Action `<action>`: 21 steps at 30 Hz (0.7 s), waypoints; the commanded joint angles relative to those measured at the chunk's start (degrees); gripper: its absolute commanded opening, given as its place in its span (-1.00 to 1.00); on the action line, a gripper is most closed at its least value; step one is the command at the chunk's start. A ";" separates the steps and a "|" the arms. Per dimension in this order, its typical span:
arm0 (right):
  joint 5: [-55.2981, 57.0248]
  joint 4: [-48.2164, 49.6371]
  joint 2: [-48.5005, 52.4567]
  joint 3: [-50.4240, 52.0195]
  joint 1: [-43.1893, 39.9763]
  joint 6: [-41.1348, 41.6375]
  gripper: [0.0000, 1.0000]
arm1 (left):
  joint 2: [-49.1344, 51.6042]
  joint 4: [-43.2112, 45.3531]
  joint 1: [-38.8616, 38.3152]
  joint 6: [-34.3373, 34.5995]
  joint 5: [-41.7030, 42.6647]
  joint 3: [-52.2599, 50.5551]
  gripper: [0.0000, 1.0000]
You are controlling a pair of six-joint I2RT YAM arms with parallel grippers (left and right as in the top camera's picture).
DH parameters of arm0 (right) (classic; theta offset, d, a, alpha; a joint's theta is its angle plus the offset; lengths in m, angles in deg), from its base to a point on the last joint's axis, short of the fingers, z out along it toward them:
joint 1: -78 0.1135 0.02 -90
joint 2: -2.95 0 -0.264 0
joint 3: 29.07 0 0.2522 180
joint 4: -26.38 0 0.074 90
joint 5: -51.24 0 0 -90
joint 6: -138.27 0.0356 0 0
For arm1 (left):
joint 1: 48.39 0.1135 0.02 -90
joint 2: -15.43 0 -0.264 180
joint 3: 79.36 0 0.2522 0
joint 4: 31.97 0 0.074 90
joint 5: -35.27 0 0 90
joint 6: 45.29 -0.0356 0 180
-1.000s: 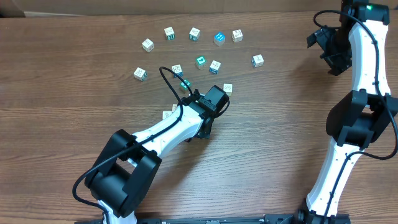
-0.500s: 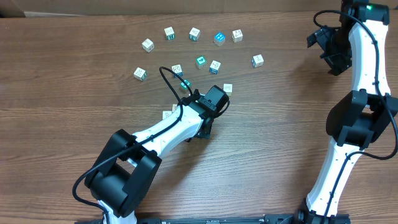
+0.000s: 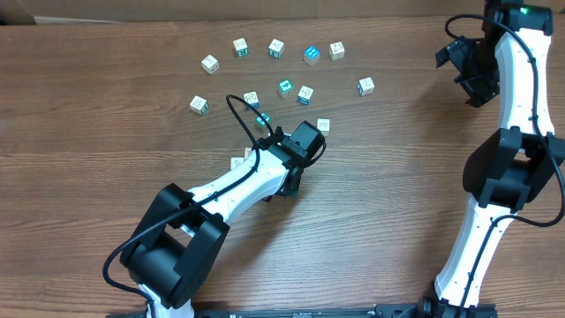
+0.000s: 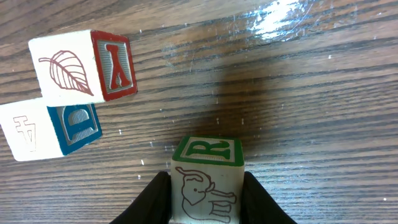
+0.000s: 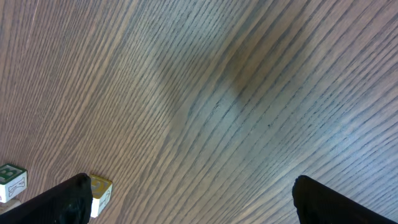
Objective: Form a circle
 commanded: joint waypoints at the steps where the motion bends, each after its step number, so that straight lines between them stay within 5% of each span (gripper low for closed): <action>1: 0.13 0.07 -1.55 -0.98 -0.11 -0.17 1.00 | 0.57 0.22 0.11 -0.07 -0.92 0.48 -0.49; 21: 0.13 0.07 -1.55 -0.98 -0.11 -0.17 1.00 | 0.57 2.36 1.16 2.03 -4.66 0.46 -0.52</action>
